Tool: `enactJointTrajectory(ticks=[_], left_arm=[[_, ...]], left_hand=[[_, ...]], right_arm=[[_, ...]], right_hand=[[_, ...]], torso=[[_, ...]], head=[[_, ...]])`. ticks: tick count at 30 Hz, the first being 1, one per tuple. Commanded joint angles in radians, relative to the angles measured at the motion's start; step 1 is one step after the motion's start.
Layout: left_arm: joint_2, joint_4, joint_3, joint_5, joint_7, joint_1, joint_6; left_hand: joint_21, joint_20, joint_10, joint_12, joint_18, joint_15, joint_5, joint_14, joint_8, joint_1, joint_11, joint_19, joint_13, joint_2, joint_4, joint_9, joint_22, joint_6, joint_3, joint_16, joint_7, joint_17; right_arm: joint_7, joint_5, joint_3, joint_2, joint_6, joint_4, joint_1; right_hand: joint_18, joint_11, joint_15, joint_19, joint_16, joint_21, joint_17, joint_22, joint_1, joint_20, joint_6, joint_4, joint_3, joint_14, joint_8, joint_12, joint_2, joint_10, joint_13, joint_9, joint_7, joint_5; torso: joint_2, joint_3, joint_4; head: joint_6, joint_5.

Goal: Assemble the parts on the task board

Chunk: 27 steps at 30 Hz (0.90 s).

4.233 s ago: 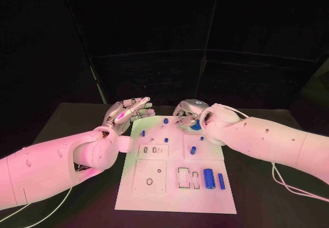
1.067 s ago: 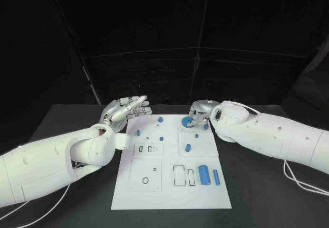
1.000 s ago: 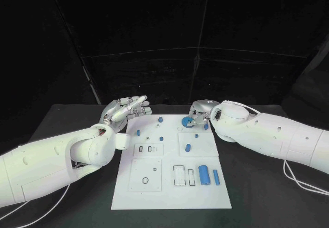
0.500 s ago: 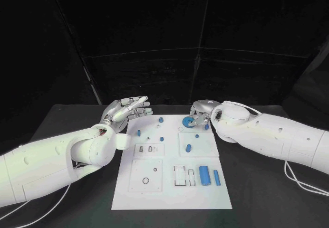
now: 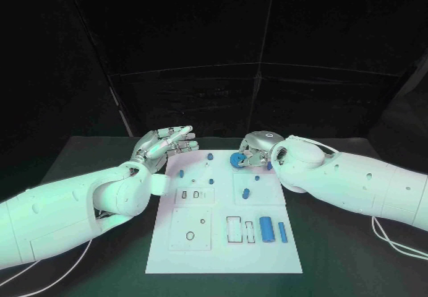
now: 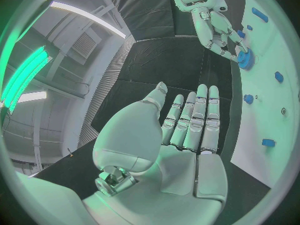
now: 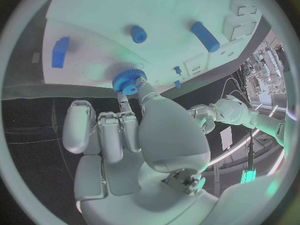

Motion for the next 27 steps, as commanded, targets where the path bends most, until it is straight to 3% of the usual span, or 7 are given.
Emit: enactJointTrajectory(ticks=[1,8,13,15,27], left_arm=[[-0.001,-0.001,0.001,-0.002,0.002,0.002,0.013],[0.002,-0.004,0.001,-0.002,0.003,0.002,0.012],[0.003,-0.006,0.001,-0.002,0.004,0.002,0.011],[0.004,-0.007,0.001,-0.002,0.004,0.002,0.011],[0.008,-0.016,0.001,-0.002,0.002,0.002,0.010]], left_hand=[[-0.006,0.002,-0.006,-0.003,0.011,0.006,0.005,-0.004,-0.003,-0.008,0.002,0.003,-0.001,-0.001,-0.002,-0.001,-0.002,-0.009,0.005,-0.006,0.050,-0.001],[-0.006,0.002,-0.006,-0.003,0.011,0.006,0.005,-0.004,-0.003,-0.008,0.002,0.003,-0.001,-0.001,-0.002,-0.001,-0.002,-0.009,0.005,-0.006,0.050,-0.001],[-0.006,0.002,-0.007,-0.004,0.011,0.006,0.005,-0.004,-0.004,-0.008,0.002,0.002,-0.001,-0.001,-0.003,-0.001,-0.002,-0.009,0.006,-0.007,0.050,-0.001],[-0.006,0.002,-0.007,-0.004,0.011,0.006,0.005,-0.004,-0.004,-0.008,0.002,0.002,-0.001,-0.001,-0.003,-0.001,-0.002,-0.009,0.006,-0.007,0.050,-0.001],[-0.006,0.002,-0.008,-0.004,0.011,0.006,0.005,-0.004,-0.004,-0.007,0.002,0.002,-0.001,-0.004,-0.006,-0.001,-0.002,-0.010,0.006,-0.007,0.050,-0.001]], right_arm=[[-0.021,-0.059,0.001,0.010,-0.056,0.023,0.002],[-0.029,-0.111,0.001,0.051,-0.086,0.031,0.002],[-0.027,-0.127,0.001,0.088,-0.096,0.011,0.001],[-0.025,-0.129,0.001,0.102,-0.097,0.002,0.000],[-0.016,-0.133,0.001,0.176,-0.067,-0.061,-0.011]], right_hand=[[-0.017,-0.007,-0.007,0.005,0.006,0.006,0.191,0.003,0.003,-0.002,0.017,0.000,0.007,0.092,0.005,0.000,-0.010,0.030,0.164,0.002,-0.011,0.004],[-0.018,-0.008,-0.008,0.007,0.007,0.007,0.192,0.006,0.004,-0.003,0.021,-0.005,0.021,0.093,-0.003,-0.002,-0.020,0.029,0.163,0.001,-0.012,-0.012],[-0.019,-0.008,-0.009,0.008,0.006,0.008,0.192,0.008,0.004,-0.003,0.022,-0.006,0.026,0.093,-0.006,-0.002,-0.023,0.029,0.163,0.001,-0.011,-0.017],[-0.019,-0.008,-0.009,0.008,0.006,0.008,0.192,0.008,0.004,-0.003,0.022,-0.006,0.026,0.093,-0.006,-0.002,-0.023,0.029,0.163,0.001,-0.011,-0.017],[-0.019,-0.007,-0.008,0.010,0.006,0.010,0.192,0.012,0.000,-0.003,0.023,-0.008,0.037,0.093,-0.015,-0.003,-0.033,0.029,0.163,0.001,-0.010,-0.034]], torso=[[0.001,0.0005,-0.0001],[0.001,-0.0007,0.0033],[0.001,-0.0017,0.0006],[0.002,-0.0006,-0.0008],[0.001,0.0010,0.0010]], head=[[-0.001,0.003],[-0.003,0.005],[-0.005,0.014],[-0.008,0.017],[-0.013,0.019]])
